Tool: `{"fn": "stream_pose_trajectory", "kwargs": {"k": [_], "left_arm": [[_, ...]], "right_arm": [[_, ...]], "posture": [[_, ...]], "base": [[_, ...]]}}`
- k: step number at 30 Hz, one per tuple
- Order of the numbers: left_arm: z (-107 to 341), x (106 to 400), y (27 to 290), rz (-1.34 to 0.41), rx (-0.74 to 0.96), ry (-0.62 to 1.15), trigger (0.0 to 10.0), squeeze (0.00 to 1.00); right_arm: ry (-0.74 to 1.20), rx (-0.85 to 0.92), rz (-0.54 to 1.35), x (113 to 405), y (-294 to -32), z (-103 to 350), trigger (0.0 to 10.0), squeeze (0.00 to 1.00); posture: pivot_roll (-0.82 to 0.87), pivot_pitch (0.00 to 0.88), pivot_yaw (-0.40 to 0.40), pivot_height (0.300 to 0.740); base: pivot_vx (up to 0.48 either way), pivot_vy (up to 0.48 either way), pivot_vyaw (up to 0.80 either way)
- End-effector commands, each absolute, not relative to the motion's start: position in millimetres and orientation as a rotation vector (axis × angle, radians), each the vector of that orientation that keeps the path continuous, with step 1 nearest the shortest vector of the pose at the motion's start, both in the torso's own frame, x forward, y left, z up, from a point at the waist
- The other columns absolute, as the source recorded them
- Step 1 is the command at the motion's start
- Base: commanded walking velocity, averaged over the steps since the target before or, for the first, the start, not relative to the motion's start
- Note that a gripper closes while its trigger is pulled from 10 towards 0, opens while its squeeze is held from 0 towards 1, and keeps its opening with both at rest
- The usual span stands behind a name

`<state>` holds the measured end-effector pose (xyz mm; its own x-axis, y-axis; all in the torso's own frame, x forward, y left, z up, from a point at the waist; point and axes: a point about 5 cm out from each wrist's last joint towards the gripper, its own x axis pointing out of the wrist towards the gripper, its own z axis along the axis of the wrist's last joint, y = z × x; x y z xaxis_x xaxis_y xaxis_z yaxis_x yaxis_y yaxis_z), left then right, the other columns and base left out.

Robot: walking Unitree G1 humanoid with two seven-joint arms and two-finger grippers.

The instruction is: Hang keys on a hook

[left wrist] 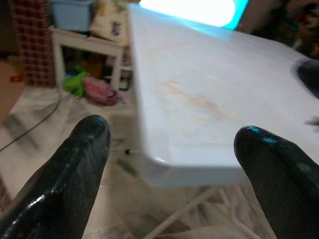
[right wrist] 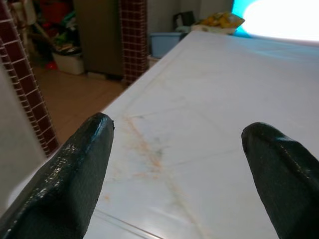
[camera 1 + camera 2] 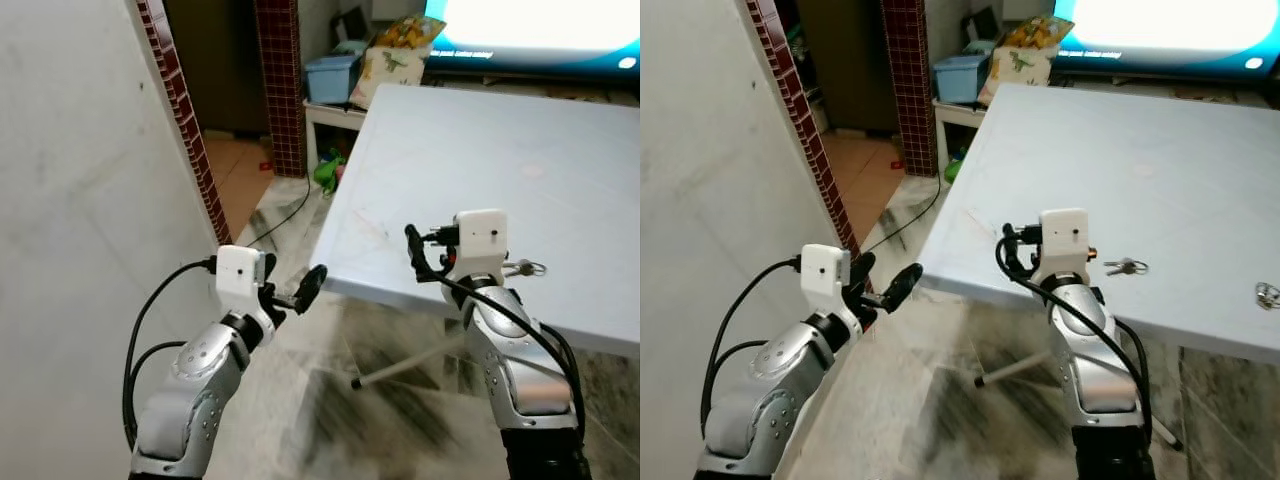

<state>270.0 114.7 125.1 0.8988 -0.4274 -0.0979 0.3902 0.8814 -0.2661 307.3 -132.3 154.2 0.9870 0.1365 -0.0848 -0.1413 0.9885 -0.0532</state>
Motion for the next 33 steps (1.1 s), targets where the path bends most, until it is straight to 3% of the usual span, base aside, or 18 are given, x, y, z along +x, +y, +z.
{"fn": "stream_pose_trajectory", "kwargs": {"k": [1, 18, 33], "left_arm": [[128, 270, 107, -0.452, -0.256, 0.153, 10.0, 0.0], [128, 269, 101, -0.457, -0.209, 0.159, 10.0, 0.0], [126, 269, 101, -0.465, -0.204, 0.163, 10.0, 0.0]], "right_arm": [[0.073, -0.068, 0.111, 308, -141, 158, 10.0, 0.0], [0.077, -0.071, 0.127, 311, -136, 159, 10.0, 0.0], [0.138, -0.146, 0.058, 311, -147, 149, 10.0, 0.0]], "posture": [[-0.03, 0.058, 0.048, 0.74], [-0.04, 0.066, 0.045, 0.74], [-0.04, 0.064, 0.048, 0.74]], "base": [[0.0, 0.0, 0.0], [0.0, 0.0, 0.0], [0.0, -0.474, 0.0]]}}
